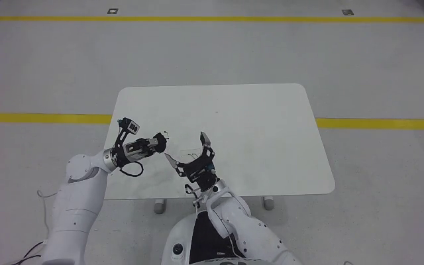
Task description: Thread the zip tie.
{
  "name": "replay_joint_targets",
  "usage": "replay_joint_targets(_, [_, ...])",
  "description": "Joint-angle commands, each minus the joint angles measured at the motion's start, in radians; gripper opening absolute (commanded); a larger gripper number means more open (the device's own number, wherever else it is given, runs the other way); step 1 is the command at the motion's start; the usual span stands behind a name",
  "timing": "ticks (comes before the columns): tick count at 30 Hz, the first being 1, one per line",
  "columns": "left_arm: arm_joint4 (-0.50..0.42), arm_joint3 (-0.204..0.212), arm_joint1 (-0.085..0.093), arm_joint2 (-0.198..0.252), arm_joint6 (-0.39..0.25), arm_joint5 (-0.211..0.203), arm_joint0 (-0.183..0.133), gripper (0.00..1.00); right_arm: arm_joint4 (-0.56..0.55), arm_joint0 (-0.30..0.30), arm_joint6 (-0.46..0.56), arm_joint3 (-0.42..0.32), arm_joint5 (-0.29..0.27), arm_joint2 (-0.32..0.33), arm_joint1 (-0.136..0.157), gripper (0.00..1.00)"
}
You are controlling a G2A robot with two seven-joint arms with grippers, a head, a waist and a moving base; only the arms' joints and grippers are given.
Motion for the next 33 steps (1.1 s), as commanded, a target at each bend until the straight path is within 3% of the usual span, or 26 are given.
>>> replay_joint_targets(1, [0.000,0.000,0.000,0.000,0.000,0.000,0.000,0.00,0.000,0.000,0.000,0.000,0.000,0.000,0.000,1.00])
replay_joint_targets(2, [0.000,0.000,0.000,0.000,0.000,0.000,0.000,0.00,0.000,0.001,0.003,0.003,0.001,0.001,0.001,1.00])
replay_joint_targets(5, [0.000,0.000,0.000,0.000,0.000,0.000,0.000,0.00,0.000,0.089,0.018,0.065,0.057,-0.039,0.035,1.00])
replay_joint_targets(8, [0.000,0.000,0.000,0.000,0.000,0.000,0.000,0.00,0.000,0.192,-0.015,0.122,0.127,-0.123,0.093,1.00])
replay_joint_targets(9, [0.000,0.000,0.000,0.000,0.000,0.000,0.000,0.00,0.000,0.253,-0.016,0.160,0.170,-0.185,0.123,1.00])
replay_joint_targets(13, [0.000,0.000,0.000,0.000,0.000,0.000,0.000,0.00,0.000,0.417,0.010,0.195,0.173,-0.344,0.208,1.00])
replay_joint_targets(16, [0.000,0.000,0.000,0.000,0.000,0.000,0.000,0.00,0.000,0.463,-0.008,0.160,0.173,-0.413,0.254,1.00])
replay_joint_targets(30, [0.000,0.000,0.000,0.000,0.000,0.000,0.000,0.00,0.000,0.463,-0.008,0.160,0.173,-0.413,0.254,1.00])
replay_joint_targets(32, [-0.027,-0.013,-0.001,0.004,0.032,0.028,0.005,0.00,0.000,0.463,-0.008,0.160,0.173,-0.413,0.254,1.00])
replay_joint_targets(33, [-0.048,-0.018,0.000,0.002,0.043,0.061,0.010,0.00,0.000,0.456,-0.010,0.161,0.170,-0.405,0.255,1.00])
